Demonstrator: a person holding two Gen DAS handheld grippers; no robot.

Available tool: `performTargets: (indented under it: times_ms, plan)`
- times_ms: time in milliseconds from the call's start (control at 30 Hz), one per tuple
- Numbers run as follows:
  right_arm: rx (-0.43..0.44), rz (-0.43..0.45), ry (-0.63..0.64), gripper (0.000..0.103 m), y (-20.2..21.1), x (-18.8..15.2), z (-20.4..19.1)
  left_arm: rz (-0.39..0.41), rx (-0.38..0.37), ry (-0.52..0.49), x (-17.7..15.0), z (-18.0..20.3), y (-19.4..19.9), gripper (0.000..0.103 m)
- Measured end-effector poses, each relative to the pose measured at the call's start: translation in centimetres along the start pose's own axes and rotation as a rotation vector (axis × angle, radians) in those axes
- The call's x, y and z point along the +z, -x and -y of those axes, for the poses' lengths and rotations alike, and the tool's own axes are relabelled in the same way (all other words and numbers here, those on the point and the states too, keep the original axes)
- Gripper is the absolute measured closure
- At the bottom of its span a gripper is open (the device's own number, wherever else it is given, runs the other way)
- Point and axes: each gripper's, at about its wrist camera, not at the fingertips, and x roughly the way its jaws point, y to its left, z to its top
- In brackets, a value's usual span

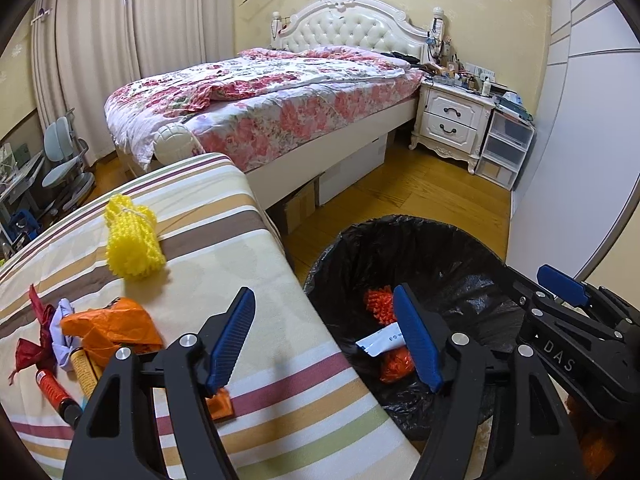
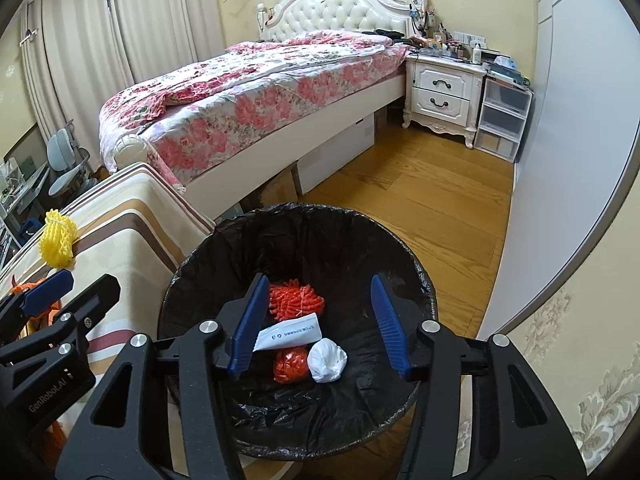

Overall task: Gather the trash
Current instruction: 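Move both grippers over the black bin and release the tube and white bag, then grasp the red can with the left gripper while the right gripper grasps the gold can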

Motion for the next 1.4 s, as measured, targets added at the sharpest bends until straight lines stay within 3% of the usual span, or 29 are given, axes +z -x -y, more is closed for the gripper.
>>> performTargets:
  times_ms: [533, 1033, 1400]
  plan:
    - [0.087, -0.007, 0.078, 0.047, 2.3, -1.3, -5.4, -0.002, 0.096, 0.1, -2.5, -6.4, 4.5, 0.033]
    - [0.196, -0.036, 0.198, 0.047, 3.5, -3.7, -12.9, -0.055, 0.256, 0.254, -6.3, -14.9, 6.9, 0.033]
    - [0.232, -0.059, 0.241, 0.047, 3.6, -4.7, -15.6, -0.136, 0.26, 0.327, -8.9, -18.6, 7.3, 0.034]
